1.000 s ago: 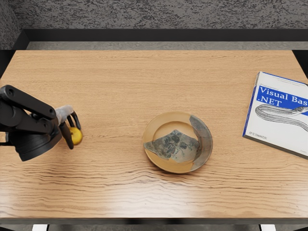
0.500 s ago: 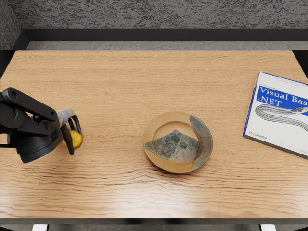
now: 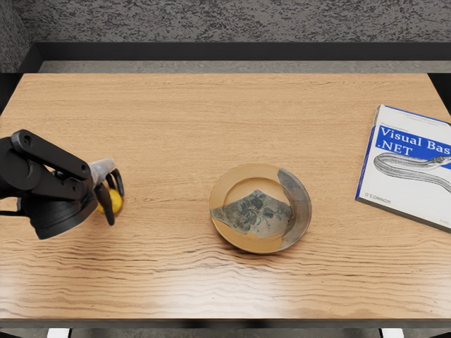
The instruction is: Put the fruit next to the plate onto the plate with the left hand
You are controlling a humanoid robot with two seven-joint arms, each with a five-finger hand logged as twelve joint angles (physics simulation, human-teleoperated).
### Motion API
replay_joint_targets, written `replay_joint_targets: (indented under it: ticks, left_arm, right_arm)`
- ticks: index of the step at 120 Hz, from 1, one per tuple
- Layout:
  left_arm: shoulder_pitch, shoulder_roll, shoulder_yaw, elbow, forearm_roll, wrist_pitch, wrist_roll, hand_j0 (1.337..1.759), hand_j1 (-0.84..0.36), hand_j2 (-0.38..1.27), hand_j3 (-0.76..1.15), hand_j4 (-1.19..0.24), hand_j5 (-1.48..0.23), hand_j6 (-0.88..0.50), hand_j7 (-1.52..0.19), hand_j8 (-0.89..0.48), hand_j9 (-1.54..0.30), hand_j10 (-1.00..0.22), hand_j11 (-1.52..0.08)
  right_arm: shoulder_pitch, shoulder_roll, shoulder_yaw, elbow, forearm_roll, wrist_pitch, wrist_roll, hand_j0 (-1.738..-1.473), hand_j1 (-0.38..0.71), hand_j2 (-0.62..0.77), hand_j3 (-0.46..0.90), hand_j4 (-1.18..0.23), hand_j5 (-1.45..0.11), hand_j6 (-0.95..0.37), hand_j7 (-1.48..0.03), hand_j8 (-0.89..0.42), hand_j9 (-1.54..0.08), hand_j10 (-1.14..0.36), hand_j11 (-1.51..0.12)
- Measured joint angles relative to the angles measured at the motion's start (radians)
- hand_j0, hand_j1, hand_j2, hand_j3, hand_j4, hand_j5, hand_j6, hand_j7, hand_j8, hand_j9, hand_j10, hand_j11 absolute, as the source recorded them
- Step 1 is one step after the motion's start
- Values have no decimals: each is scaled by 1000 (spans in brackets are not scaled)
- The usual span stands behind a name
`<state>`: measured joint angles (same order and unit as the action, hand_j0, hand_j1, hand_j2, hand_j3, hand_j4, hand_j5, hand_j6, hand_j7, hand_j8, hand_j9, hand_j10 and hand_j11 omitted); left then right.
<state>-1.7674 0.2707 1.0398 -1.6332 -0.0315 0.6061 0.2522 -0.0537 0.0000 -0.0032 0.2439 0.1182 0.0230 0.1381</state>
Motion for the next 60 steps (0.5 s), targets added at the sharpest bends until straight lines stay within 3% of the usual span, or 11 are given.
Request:
replay_joint_targets:
  ticks: [23,35,45,55,60]
  left_arm:
    - [-1,2,-3,-1,-8,3,-3,1632,-244,682,0,-841,-1193,-507,-1209,-524,-1259,-820,-1254]
    - [-8,17,-10,-2,-13,4,-5,1640,-196,529,0,-856,-1164,-538,-1183,-528,-1226,-830,-1223]
    - [-19,55,-25,-3,-14,5,-9,1644,-217,603,0,-867,-1142,-549,-1167,-539,-1204,-838,-1207]
    - [-75,121,-60,0,-18,5,-13,1648,-188,523,0,-868,-1144,-553,-1153,-563,-1184,-851,-1191]
    - [-100,139,-88,2,-16,6,-15,1649,-201,575,0,-874,-1124,-573,-1137,-578,-1173,-860,-1184]
  right_arm:
    - [0,0,0,0,0,0,0,-1658,-337,-2,0,-9,-13,-9,-13,-9,-13,-9,-13]
    - [0,0,0,0,0,0,0,-1658,-337,-2,0,-9,-13,-9,-13,-9,-13,-10,-13]
    - [0,0,0,0,0,0,0,-1658,-337,-2,0,-9,-13,-9,-13,-10,-13,-10,-13]
    - [0,0,0,0,0,0,0,-1658,-337,-2,0,-10,-13,-10,-13,-10,-13,-10,-13]
    - [0,0,0,0,0,0,0,-1658,-337,-2,0,-10,-13,-10,-13,-10,-13,-10,-13]
